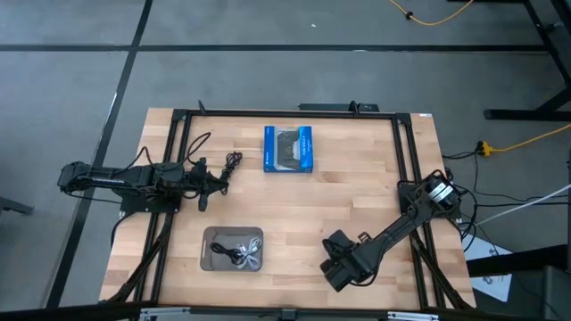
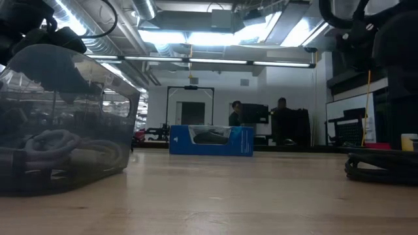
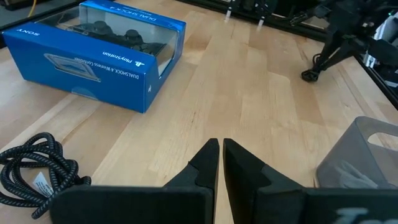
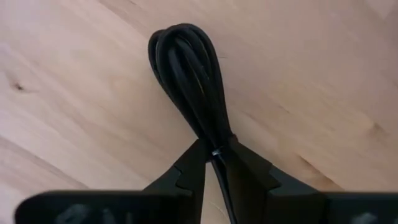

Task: Pick and place USB-C Cables
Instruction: Put the right black charger cable into the black bin

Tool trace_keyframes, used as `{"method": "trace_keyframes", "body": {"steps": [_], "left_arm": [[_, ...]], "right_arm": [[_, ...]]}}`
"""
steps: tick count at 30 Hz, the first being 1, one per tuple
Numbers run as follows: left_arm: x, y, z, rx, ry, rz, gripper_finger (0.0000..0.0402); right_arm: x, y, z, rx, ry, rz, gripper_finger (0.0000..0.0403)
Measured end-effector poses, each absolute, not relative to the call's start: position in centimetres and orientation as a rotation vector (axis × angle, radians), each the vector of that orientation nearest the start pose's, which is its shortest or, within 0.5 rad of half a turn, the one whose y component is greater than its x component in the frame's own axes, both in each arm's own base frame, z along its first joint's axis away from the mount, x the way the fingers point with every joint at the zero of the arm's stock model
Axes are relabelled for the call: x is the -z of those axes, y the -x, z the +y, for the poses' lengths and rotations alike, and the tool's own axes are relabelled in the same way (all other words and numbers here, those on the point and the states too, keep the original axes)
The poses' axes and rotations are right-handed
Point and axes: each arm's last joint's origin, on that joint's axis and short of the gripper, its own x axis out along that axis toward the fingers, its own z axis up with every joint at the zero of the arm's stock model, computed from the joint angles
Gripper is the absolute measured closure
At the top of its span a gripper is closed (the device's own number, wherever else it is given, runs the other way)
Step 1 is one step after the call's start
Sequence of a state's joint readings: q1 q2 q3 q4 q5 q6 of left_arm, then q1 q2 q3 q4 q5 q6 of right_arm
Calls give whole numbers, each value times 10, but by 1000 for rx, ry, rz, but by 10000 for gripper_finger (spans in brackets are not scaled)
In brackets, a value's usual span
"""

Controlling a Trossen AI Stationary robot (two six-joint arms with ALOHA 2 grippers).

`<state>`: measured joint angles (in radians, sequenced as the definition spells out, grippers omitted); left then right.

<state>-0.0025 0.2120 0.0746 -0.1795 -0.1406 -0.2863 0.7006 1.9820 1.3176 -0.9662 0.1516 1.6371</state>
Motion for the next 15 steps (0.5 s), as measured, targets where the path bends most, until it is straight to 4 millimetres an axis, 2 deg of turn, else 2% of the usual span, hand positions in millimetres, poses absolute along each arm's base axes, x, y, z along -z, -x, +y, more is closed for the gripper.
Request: {"method": "trace_keyframes", "body": {"steps": [8, 15], "left_arm": [[-155, -104, 4, -181, 260, 294, 386], [-155, -104, 4, -181, 260, 294, 386]], "right_arm": [[-140, -265, 223, 680, -561, 1493, 336], [-139, -271, 214, 577, -453, 1528, 335]]}}
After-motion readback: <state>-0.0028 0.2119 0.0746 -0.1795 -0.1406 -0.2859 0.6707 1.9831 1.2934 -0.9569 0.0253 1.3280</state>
